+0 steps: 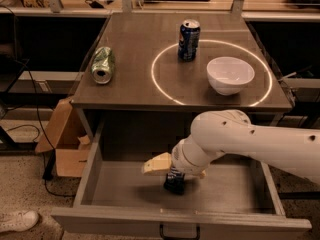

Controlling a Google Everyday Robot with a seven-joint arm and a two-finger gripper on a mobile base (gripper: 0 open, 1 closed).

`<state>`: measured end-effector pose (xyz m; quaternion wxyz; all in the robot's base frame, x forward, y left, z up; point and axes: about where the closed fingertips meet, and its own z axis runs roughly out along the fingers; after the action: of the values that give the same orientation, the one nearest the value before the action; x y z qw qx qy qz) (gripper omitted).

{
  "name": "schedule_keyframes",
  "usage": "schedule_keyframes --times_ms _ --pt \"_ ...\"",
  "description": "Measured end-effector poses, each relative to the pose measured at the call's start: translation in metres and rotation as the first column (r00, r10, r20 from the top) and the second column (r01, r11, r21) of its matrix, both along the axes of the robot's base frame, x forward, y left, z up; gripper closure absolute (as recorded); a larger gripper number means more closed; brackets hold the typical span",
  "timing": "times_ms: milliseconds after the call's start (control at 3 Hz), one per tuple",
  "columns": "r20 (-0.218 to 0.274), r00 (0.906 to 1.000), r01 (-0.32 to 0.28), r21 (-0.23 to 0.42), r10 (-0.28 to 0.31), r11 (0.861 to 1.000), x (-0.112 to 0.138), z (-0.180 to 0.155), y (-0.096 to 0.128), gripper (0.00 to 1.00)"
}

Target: Pick rxbar blueberry from top drawer and place on counter

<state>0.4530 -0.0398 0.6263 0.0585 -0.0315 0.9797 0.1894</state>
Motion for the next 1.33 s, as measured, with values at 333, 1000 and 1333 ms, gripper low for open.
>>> schedule_keyframes --times_ms 333,1000,1333 --pt "0.008 0.9992 0.039 -0.018 -0.039 0.999 0.004 -0.005 0.003 0.0" --pt "0.044 0.9917 0.122 -0.033 -0.121 0.992 0.026 -0.01 0.012 0.0" --pt "0.019 0.9936 0.112 -0.064 -0.111 0.992 0.03 -0.034 0.008 0.0"
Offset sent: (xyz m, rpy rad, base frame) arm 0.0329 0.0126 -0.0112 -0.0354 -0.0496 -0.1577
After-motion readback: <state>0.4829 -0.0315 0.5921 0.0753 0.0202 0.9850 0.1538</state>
